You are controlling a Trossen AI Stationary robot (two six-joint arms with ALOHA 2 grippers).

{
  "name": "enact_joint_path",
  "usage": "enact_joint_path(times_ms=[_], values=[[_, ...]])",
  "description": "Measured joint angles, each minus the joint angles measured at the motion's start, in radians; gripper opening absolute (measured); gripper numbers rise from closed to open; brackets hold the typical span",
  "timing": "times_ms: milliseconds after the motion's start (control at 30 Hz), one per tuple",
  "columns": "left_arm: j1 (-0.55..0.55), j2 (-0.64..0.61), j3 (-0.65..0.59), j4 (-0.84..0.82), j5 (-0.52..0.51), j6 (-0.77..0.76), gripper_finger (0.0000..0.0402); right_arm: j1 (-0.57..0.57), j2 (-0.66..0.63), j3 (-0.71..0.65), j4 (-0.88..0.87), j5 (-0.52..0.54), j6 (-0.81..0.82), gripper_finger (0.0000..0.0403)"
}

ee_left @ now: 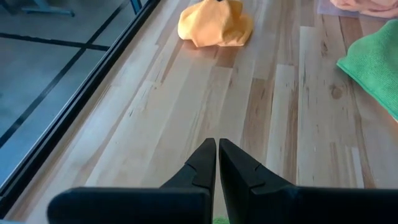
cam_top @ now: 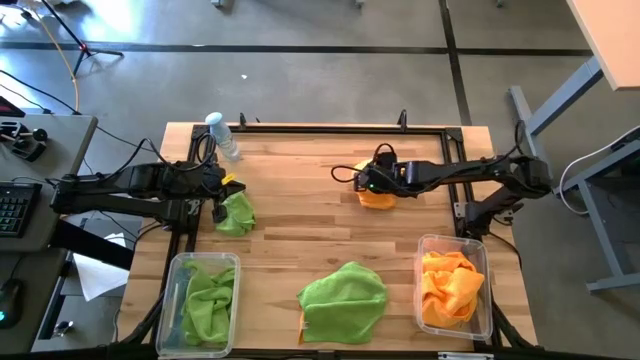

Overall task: Sort microfiber towel by color & place in baskets
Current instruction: Put the yellow towel into the right transparent bin

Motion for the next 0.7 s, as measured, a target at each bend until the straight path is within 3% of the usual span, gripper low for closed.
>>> enact_joint_path(times_ms=[200,433,700], values=[[0.000,0.000,0.000,0.000,0.000,0.000,0.0007,0.063,-0.098,0.116,-0.047,0.125,-0.086,0.0005],[0.000,0.000,0.000,0.000,0.000,0.000,0.0007,0.163,-0.147,0.417,-0.241,0.321,-0.226,0.0002],[0.000,0.000,0.000,0.000,0.001,0.000,0.0007,0.311,-0.139,0.724,-0.453,0.412,-0.293,0.0001]])
